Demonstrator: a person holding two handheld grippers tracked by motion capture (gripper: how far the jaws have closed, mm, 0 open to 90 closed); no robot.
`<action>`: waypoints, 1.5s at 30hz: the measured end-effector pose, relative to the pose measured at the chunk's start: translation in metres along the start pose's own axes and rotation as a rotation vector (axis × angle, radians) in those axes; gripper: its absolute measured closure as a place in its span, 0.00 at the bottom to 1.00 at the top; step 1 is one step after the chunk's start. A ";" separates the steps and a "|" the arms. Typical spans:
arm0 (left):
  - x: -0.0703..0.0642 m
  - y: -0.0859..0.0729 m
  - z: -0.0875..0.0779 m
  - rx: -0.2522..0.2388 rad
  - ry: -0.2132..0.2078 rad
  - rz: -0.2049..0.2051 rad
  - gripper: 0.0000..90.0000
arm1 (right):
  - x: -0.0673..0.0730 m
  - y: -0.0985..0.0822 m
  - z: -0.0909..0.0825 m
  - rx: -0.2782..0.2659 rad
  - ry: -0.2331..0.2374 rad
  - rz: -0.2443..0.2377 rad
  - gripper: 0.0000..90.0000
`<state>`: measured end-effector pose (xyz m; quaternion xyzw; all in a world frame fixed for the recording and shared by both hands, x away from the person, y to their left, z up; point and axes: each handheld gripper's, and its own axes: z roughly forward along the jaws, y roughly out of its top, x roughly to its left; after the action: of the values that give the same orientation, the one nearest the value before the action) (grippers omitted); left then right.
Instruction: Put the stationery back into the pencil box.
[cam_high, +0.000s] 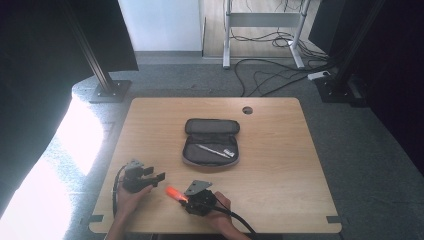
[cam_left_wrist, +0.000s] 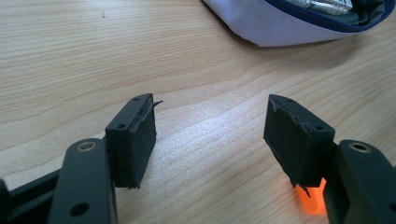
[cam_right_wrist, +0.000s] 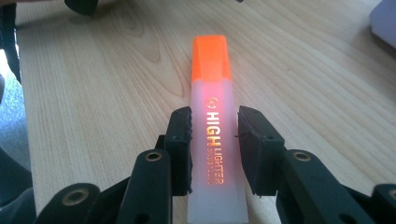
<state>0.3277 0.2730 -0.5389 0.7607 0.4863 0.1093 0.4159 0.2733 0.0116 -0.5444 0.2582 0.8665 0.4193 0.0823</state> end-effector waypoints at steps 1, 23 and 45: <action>0.000 0.000 0.000 0.002 0.001 0.000 0.39 | -0.001 0.000 -0.001 -0.004 0.001 0.002 0.73; 0.001 0.000 -0.001 0.001 0.002 -0.004 0.39 | -0.010 0.000 -0.018 -0.042 0.004 0.024 0.73; 0.001 0.000 0.001 0.008 -0.001 -0.002 0.39 | -0.029 0.002 -0.038 -0.100 -0.020 0.055 0.73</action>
<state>0.3284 0.2729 -0.5397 0.7619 0.4871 0.1065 0.4134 0.2857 -0.0283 -0.5211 0.2817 0.8360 0.4617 0.0922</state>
